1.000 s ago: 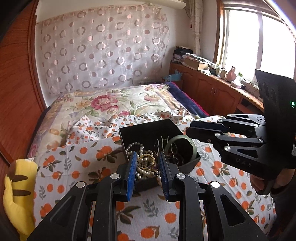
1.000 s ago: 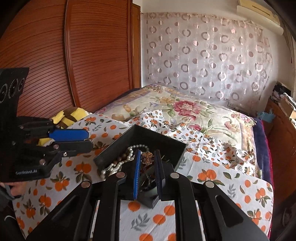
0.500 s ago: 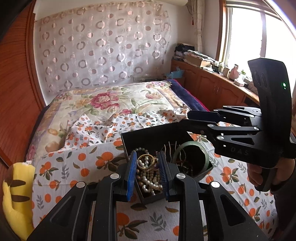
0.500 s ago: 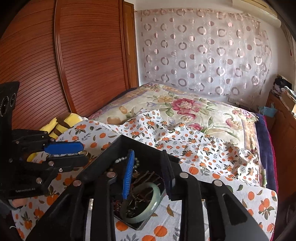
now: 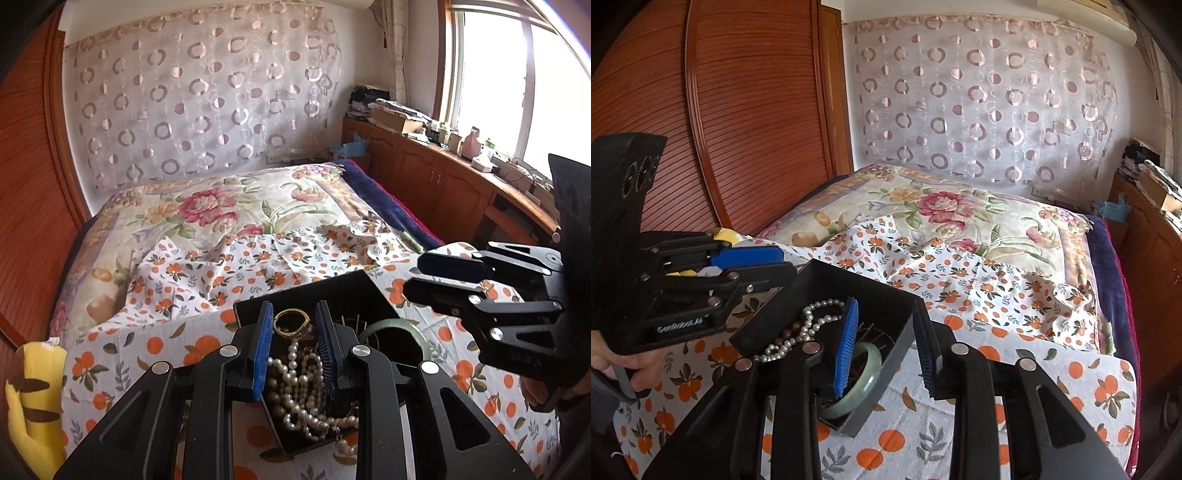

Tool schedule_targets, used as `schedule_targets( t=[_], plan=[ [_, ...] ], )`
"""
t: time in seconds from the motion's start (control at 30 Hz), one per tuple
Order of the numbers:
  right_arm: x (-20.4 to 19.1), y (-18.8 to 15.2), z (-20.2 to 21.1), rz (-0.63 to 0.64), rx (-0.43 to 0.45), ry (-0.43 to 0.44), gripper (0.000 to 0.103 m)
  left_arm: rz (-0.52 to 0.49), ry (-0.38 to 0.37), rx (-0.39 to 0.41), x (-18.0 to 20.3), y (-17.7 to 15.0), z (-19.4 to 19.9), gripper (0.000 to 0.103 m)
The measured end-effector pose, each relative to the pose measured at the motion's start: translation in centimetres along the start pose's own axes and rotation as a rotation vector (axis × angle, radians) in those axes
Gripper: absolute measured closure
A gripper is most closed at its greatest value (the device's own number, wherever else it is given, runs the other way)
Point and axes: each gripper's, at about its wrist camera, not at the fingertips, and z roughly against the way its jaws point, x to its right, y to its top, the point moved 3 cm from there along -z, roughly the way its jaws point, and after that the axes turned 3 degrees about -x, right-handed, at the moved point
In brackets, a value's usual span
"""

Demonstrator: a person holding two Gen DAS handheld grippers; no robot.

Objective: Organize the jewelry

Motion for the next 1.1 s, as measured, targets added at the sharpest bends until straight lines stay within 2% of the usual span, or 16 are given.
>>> schedule_targets(
  t=[0.07,0.1,0.13,0.2,0.23,0.33,0.4,0.5,0.53,0.6,0.7,0.77,0.9,1.1],
  plan=[
    [0.0,-0.3,0.3,-0.002,0.001,-0.006,0.067,0.003,0.007,0.007,0.0,0.0,0.1,0.057],
    [0.1,-0.4,0.5,-0.002,0.001,-0.008,0.066,0.006,0.015,0.017,-0.1,0.0,0.3,0.041],
    [0.0,-0.6,0.7,-0.002,0.002,-0.012,0.065,0.010,0.022,0.025,-0.1,-0.1,0.4,0.036],
    [-0.1,-1.0,0.9,-0.005,0.001,-0.018,0.065,0.015,0.035,0.024,-0.1,-0.4,0.7,0.034],
    [-0.1,-1.3,1.2,-0.010,0.002,-0.022,0.065,0.018,0.038,0.022,-0.1,-0.6,0.8,0.028],
    [-0.5,-2.0,2.0,-0.024,0.006,-0.029,0.064,0.037,0.040,0.020,-0.1,-1.6,1.4,0.024],
    [-0.7,-2.4,2.5,-0.030,0.010,-0.034,0.054,0.049,0.047,0.018,-0.2,-2.4,2.1,0.018],
    [-1.3,-3.3,3.4,-0.031,0.016,-0.055,0.046,0.056,0.065,0.022,-0.2,-3.5,3.1,0.010],
    [-1.6,-3.8,3.8,-0.029,0.019,-0.069,0.045,0.058,0.073,0.023,-0.2,-3.9,3.5,0.008],
    [-1.9,-4.3,4.2,-0.036,0.021,-0.087,0.028,0.063,0.083,0.022,-0.3,-4.8,4.3,0.008],
    [-2.5,-5.3,5.0,-0.054,0.033,-0.116,0.011,0.064,0.097,0.024,-0.2,-6.2,5.5,0.008],
    [-3.2,-5.8,5.7,-0.061,0.042,-0.144,0.005,0.060,0.113,0.028,-0.1,-6.9,6.4,0.008],
    [-4.2,-6.6,7.6,-0.095,0.065,-0.166,0.003,0.068,0.160,0.066,0.3,-8.4,9.2,0.008],
    [-6.2,-7.7,11.9,-0.136,0.145,-0.166,0.003,0.097,0.178,0.107,0.2,-10.3,13.5,0.008]
  ],
)
